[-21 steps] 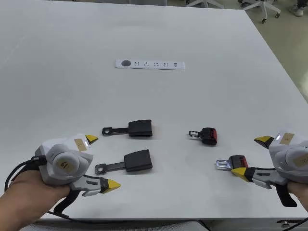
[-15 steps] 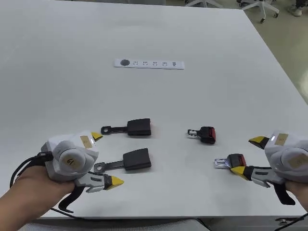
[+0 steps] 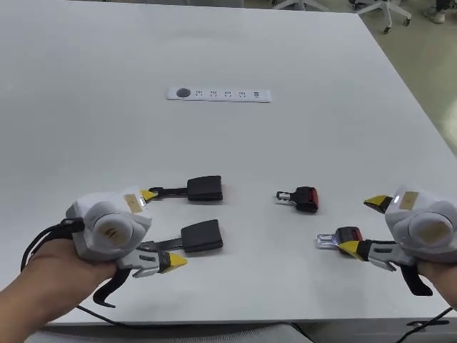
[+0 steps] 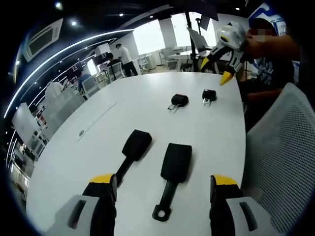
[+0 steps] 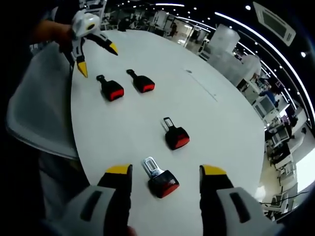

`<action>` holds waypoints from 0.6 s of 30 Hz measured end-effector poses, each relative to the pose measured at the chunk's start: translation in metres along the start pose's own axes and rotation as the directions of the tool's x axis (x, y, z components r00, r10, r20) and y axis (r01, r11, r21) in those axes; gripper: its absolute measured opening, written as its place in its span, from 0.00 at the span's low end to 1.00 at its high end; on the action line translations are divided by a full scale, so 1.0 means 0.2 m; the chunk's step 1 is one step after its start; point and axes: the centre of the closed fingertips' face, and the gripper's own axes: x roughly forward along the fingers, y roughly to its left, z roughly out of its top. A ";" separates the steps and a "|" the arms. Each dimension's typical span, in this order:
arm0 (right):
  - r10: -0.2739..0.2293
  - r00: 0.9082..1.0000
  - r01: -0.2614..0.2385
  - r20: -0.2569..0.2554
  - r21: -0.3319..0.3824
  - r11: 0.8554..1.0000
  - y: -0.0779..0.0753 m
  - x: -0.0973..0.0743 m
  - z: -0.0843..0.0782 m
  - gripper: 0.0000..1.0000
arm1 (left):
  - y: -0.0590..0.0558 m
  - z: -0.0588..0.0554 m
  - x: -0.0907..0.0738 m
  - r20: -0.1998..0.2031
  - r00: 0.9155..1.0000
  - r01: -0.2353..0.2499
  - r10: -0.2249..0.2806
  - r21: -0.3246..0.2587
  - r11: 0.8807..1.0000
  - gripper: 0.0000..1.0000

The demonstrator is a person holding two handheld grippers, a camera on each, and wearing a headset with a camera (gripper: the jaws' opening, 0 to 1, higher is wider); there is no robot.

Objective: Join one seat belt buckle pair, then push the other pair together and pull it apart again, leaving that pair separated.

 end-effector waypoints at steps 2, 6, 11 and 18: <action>0.001 1.000 -0.001 0.000 -0.003 1.000 0.00 0.00 0.00 0.62 | 0.00 -0.02 -0.01 -0.007 1.000 -0.001 0.001 0.000 1.000 0.82; -0.009 1.000 0.009 0.030 0.010 1.000 -0.01 -0.02 0.03 0.75 | 0.01 -0.06 -0.06 -0.007 1.000 -0.007 0.007 -0.017 1.000 0.87; -0.006 0.997 0.002 0.077 0.043 0.999 0.00 -0.03 0.06 0.96 | 0.02 -0.10 -0.11 -0.010 1.000 -0.016 0.015 -0.047 0.999 0.94; 0.000 0.998 -0.003 0.064 0.047 0.999 0.02 -0.02 0.04 1.00 | 0.02 -0.10 -0.10 -0.009 1.000 -0.023 0.023 -0.070 0.997 1.00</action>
